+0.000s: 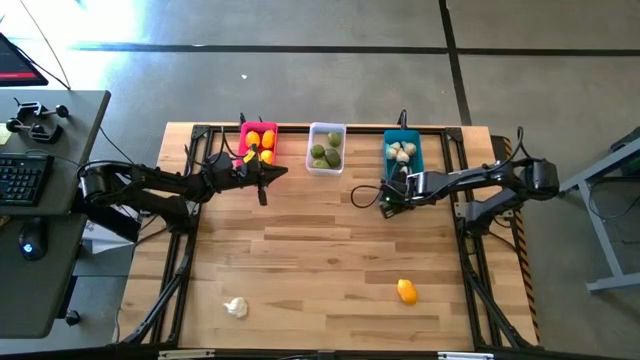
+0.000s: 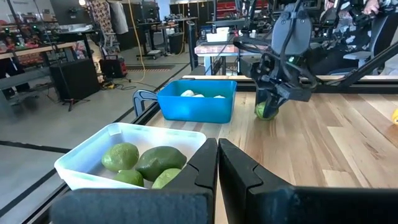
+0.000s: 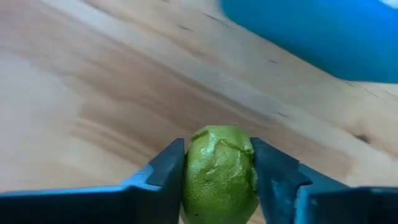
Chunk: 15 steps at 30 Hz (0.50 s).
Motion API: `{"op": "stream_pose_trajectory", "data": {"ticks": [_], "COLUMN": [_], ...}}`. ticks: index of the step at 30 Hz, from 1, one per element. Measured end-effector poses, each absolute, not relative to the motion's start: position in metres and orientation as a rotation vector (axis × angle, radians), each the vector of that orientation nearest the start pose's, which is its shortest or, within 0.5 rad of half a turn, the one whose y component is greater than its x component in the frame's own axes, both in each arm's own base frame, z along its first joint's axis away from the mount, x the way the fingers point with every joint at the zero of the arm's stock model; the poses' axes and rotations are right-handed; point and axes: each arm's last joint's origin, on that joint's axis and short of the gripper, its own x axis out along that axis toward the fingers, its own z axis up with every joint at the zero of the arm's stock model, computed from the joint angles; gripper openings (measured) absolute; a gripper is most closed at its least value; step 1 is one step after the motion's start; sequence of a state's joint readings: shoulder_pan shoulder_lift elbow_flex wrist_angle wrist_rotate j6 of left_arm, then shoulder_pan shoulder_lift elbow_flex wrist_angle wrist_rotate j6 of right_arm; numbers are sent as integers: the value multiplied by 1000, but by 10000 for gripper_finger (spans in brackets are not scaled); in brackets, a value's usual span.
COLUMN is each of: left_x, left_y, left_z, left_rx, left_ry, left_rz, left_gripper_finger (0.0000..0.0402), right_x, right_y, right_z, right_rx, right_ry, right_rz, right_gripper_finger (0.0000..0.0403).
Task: Sort produce into baskets
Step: Put the lime into the transparent bin
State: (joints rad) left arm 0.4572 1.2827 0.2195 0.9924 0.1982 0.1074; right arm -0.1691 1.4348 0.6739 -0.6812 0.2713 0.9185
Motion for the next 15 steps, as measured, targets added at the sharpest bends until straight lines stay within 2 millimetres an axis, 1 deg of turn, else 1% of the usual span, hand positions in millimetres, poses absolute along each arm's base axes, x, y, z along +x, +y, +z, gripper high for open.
{"op": "stream_pose_trajectory", "data": {"ticks": [2, 3, 6, 9, 11, 13, 15], "left_x": [193, 193, 193, 193, 193, 193, 193], "left_y": [89, 89, 89, 89, 89, 89, 89], "left_z": [165, 165, 165, 165, 165, 165, 165], "left_rx": [84, 84, 76, 63, 64, 65, 65], "left_ry": [81, 81, 80, 78, 78, 78, 79], "left_rz": [255, 255, 255, 255, 255, 256, 255], "left_gripper_finger": [0, 0, 0, 0, 0, 0, 0], "right_x": [215, 218, 232, 249, 262, 273, 282], "right_y": [-43, -43, -42, -42, -46, -54, -65], "right_z": [145, 146, 149, 157, 166, 176, 183], "right_rx": [657, 651, 645, 588, 545, 509, 467], "right_ry": [1150, 1134, 1042, 886, 743, 585, 487], "right_rz": [-934, -898, -769, -639, -577, -556, -553], "right_gripper_finger": [119, 111, 110, 110, 110, 111, 112]}}
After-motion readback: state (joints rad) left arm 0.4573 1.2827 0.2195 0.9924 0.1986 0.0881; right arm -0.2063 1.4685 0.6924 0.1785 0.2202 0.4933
